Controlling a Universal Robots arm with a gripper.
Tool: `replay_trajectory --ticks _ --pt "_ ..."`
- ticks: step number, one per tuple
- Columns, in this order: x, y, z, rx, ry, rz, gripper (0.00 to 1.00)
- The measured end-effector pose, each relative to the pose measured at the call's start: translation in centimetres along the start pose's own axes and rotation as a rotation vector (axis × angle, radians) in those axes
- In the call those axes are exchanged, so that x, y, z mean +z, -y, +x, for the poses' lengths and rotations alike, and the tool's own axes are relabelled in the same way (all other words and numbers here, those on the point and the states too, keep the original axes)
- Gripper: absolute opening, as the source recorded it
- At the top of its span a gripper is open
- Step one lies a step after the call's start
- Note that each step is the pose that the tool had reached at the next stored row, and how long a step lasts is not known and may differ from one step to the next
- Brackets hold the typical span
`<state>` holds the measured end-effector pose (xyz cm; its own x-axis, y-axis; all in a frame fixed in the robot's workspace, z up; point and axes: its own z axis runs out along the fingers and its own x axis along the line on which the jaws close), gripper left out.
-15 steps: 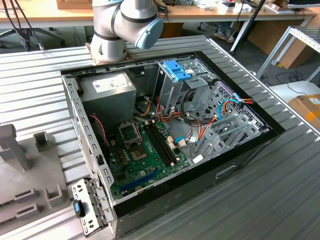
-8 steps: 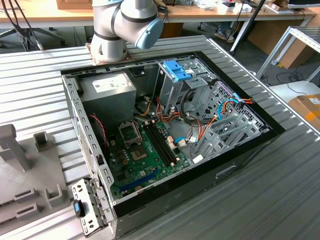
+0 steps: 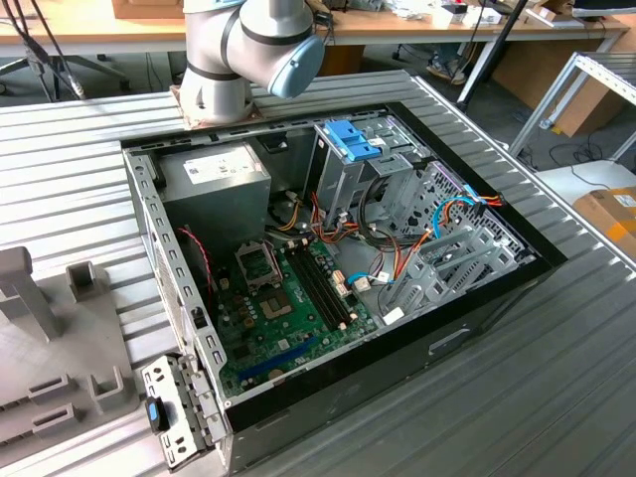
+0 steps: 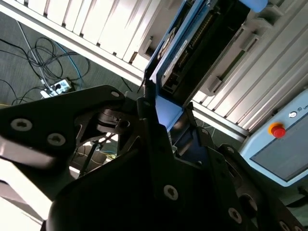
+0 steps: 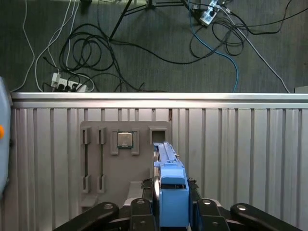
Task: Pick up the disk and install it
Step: 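Pick up the disk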
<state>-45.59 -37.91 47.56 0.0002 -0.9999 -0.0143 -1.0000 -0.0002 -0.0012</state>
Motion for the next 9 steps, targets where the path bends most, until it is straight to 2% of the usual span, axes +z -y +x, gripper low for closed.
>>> replay_trajectory --ticks 3,9 --pt "-0.86 0.01 -0.01 0.000 -0.0001 0.0000 0.36" --pt "-0.97 0.00 -0.01 0.000 0.0000 0.0000 0.36"
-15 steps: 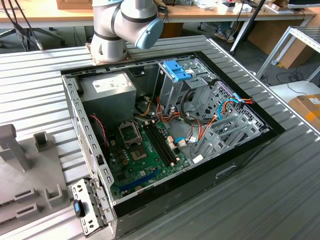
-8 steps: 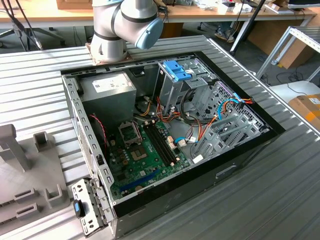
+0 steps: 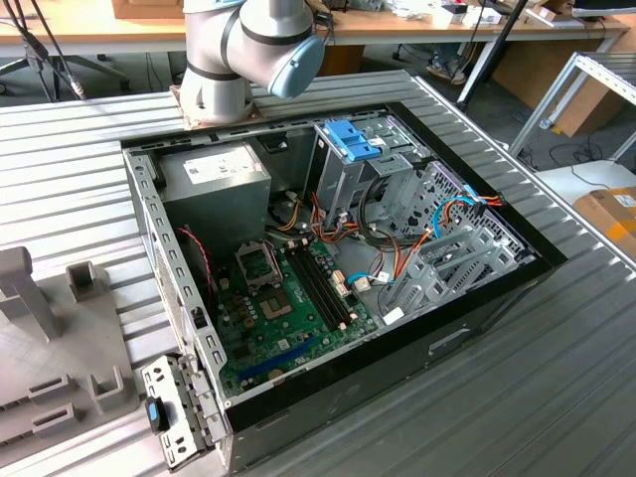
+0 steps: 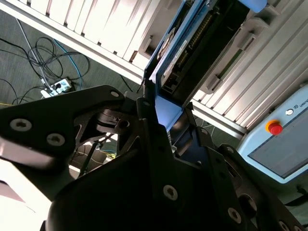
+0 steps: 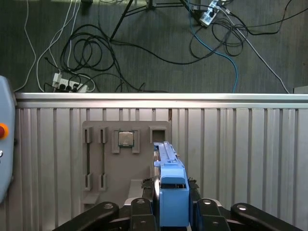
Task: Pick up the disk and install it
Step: 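Pick up the disk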
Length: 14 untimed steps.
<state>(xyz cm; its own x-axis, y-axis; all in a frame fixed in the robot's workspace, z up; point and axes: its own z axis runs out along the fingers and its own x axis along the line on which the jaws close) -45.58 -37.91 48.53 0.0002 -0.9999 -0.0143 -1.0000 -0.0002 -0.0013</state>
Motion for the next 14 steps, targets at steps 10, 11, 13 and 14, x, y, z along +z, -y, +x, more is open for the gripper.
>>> replay_trajectory --ticks 10,11,13,14 --pt "-0.43 0.00 -0.01 0.000 0.0000 0.0000 0.36" --pt "-0.66 0.00 -0.01 0.000 0.0000 0.0001 0.36" --pt "-0.90 0.00 -0.01 0.000 0.0000 0.0000 0.36" --pt "-1.21 0.00 -0.02 0.000 0.0000 0.0000 0.36"
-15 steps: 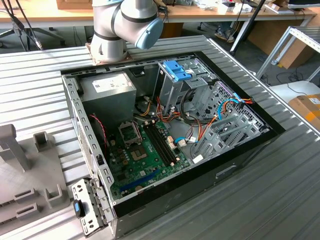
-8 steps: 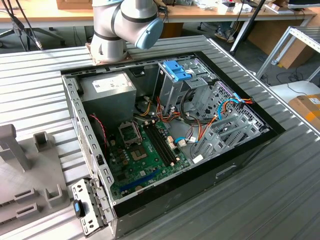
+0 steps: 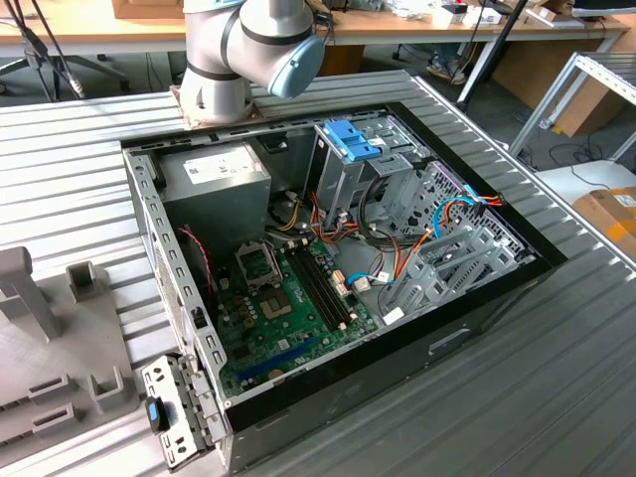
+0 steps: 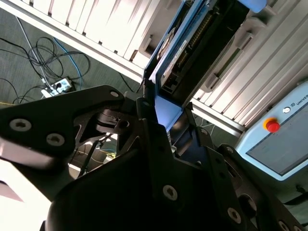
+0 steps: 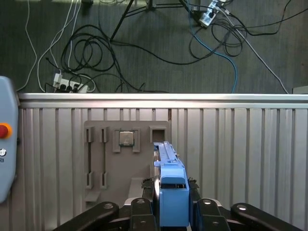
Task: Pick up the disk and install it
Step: 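Pick up the disk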
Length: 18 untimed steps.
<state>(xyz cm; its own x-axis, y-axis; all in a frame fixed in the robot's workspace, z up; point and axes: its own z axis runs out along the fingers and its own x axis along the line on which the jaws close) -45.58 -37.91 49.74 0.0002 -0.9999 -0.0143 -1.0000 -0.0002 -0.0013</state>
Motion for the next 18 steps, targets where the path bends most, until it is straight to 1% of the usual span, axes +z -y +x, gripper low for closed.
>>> replay_trajectory --ticks 2,6,8,10,11,18 --pt "-0.21 0.00 0.00 0.000 0.0000 0.0001 0.36" --pt "-1.43 0.00 -0.02 0.000 -0.0001 0.0000 0.36" --pt "-1.80 0.00 -0.03 0.000 0.0001 0.0000 0.36" --pt "-2.41 0.01 -0.04 0.000 -0.0001 -0.0001 0.36" --pt "-2.51 0.00 -0.04 0.000 0.0000 -0.0001 0.36" --pt "-2.58 0.00 -0.04 0.000 0.0000 0.0001 0.36"
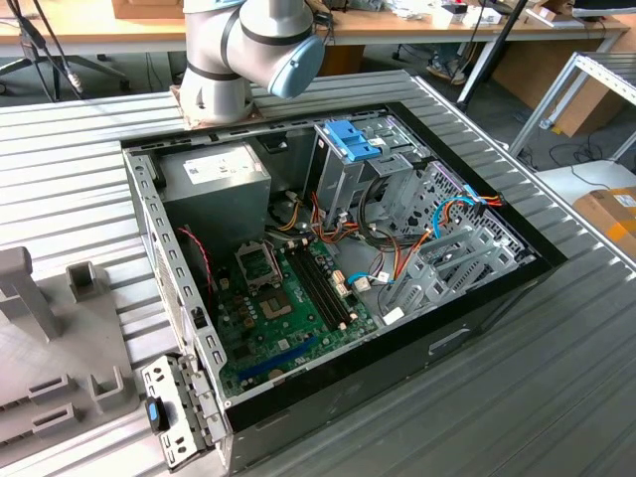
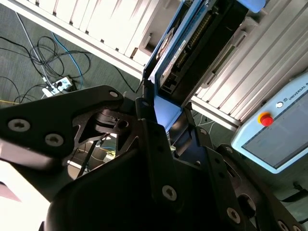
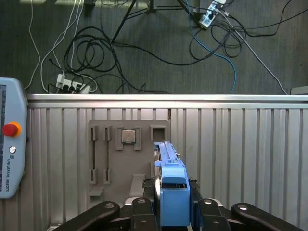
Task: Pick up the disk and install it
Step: 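Pick up the disk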
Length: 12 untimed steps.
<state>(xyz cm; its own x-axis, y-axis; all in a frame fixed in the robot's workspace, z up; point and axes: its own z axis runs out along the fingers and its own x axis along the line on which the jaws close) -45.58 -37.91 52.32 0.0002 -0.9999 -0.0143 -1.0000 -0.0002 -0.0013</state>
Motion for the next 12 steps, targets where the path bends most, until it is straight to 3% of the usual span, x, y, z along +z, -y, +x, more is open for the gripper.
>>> replay_trajectory --ticks 6,12 --pt "-0.02 0.05 -0.01 0.000 0.0001 0.0001 0.36" --pt "-0.03 0.69 -0.03 0.000 0.0000 0.0000 0.36"
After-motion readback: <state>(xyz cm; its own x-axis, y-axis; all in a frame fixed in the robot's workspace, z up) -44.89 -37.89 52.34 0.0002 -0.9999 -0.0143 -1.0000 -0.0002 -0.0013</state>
